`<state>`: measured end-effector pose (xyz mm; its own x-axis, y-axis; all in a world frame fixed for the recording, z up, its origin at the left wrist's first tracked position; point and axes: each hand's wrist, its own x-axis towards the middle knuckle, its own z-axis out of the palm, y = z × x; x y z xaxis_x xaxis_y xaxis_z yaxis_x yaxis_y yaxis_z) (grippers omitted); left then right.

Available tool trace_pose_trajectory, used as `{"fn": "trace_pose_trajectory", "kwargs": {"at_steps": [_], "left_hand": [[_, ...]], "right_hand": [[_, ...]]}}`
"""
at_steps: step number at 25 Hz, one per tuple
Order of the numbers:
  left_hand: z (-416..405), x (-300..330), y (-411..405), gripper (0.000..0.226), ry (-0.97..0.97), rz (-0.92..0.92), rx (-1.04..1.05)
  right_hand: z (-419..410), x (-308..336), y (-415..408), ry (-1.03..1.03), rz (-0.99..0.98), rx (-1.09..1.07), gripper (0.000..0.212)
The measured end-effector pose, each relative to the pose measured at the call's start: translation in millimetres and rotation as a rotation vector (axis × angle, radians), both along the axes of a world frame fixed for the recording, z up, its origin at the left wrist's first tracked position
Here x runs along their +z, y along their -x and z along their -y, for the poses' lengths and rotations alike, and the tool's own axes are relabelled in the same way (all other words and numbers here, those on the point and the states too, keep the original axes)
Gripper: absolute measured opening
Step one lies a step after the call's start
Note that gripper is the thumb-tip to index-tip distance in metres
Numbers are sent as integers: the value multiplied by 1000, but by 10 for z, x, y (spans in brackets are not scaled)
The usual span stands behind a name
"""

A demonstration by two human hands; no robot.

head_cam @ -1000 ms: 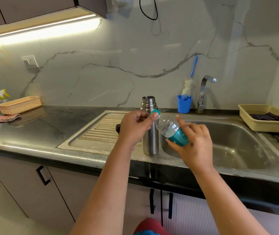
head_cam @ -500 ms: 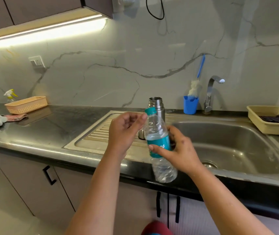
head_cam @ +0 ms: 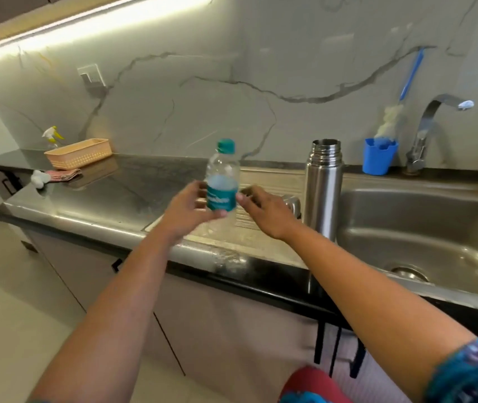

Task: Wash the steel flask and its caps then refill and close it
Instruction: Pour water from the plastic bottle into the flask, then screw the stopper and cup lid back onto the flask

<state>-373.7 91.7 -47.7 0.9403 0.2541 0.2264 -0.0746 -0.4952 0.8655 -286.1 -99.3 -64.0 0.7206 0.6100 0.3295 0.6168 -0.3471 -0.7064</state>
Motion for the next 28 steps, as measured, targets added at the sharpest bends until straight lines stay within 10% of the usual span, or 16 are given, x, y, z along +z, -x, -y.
{"fn": "trace_pose_trajectory", "kwargs": {"at_steps": [11, 28], "left_hand": [[-1250, -46, -1856, 68, 39, -91, 31], [-1300, -490, -3489, 56, -221, -114, 266]], "right_hand": [[-358, -579, -664, 614, 241, 186, 28], [-379, -589, -720, 515, 155, 150, 30]]}}
